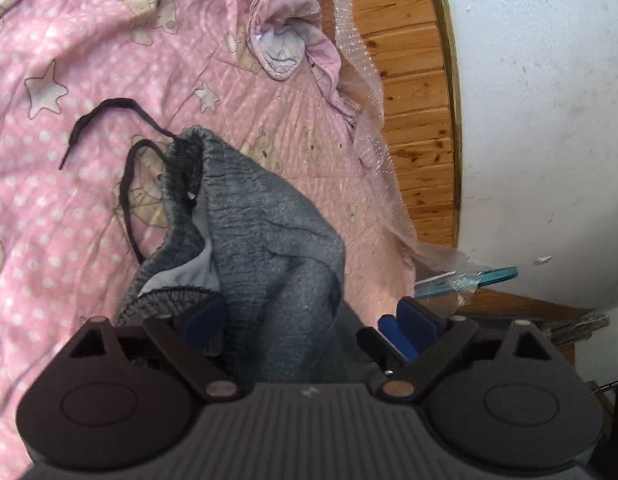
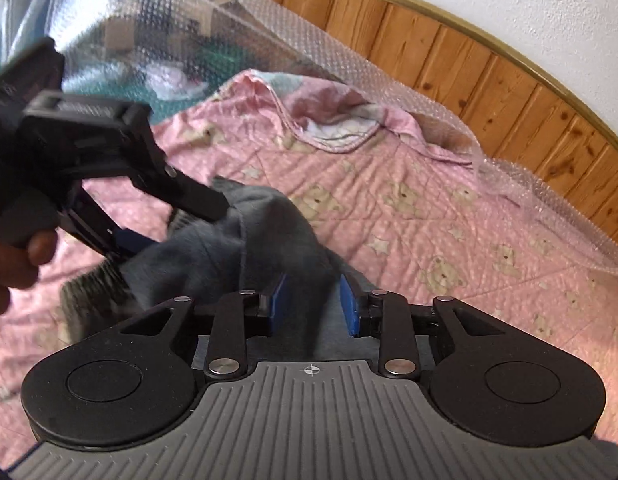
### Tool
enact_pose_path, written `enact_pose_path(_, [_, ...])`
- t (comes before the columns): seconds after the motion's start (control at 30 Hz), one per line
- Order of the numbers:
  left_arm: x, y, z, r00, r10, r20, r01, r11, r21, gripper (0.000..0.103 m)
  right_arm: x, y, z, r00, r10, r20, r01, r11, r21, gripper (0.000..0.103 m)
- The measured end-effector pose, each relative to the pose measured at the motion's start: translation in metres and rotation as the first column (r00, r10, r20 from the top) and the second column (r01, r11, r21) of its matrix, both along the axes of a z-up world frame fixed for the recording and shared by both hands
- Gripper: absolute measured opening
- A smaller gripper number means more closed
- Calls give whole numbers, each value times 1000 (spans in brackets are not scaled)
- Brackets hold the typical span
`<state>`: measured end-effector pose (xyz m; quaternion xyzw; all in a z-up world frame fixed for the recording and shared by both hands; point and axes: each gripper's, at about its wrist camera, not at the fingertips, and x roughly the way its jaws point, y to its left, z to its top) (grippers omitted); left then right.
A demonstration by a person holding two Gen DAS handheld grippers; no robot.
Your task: Fold clothes
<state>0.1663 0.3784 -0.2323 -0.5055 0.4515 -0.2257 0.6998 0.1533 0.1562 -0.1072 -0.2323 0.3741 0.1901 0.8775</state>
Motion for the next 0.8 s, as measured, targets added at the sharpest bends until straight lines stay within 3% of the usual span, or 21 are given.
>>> enact_pose_path(0.07, [9, -2, 10, 1000, 7, 17, -7, 999, -31, 94, 6, -7, 5, 999, 18, 27, -17, 999, -27, 27])
enact_pose_path(0.13, [17, -4, 25, 998, -10, 67, 14, 998, -66, 94, -6, -4, 16, 993, 121, 13, -122, 992, 20, 28])
enact_pose_path(0.23, [30, -15, 41, 992, -66, 111, 76, 993, -87, 94, -24, 2, 32, 962, 272, -2, -271, 959, 86, 61])
enact_pose_path(0.27, [34, -20, 44, 989, -87, 118, 97, 992, -84, 94, -29, 11, 23, 954, 301, -21, -299, 952, 61, 63])
enact_pose_path(0.33, [42, -29, 48, 985, -115, 127, 123, 991, -57, 94, -38, 29, 5, 935, 350, -60, -350, 937, 11, 60])
enact_pose_path(0.4, [43, -26, 52, 985, -106, 133, 111, 993, -31, 94, -29, 37, -21, 939, 327, -108, -332, 943, -31, 30])
enact_pose_path(0.43, [41, -21, 54, 986, -89, 140, 94, 995, -27, 94, -21, 36, -28, 950, 288, -121, -294, 955, -41, 4])
enact_pose_path(0.47, [39, -15, 56, 986, -77, 149, 82, 996, -32, 94, -12, 28, -26, 966, 237, -102, -241, 970, -26, 3])
enact_pose_path(0.57, [27, 4, 54, 988, -38, 147, 43, 999, -31, 96, 17, -17, 3, 991, 65, -119, -41, 979, 199, 2])
enact_pose_path(0.63, [22, 5, 45, 991, -46, 124, 49, 999, -23, 97, 39, -51, 15, 982, -38, -183, 100, 934, 342, 2])
enact_pose_path(0.7, [21, -1, 38, 992, -76, 100, 75, 997, 15, 97, 61, -85, 15, 955, -127, -269, 244, 853, 462, 2])
enact_pose_path(0.8, [17, -22, 30, 985, -142, 97, 135, 988, 73, 97, 81, -117, 0, 897, -207, -391, 406, 736, 542, 2])
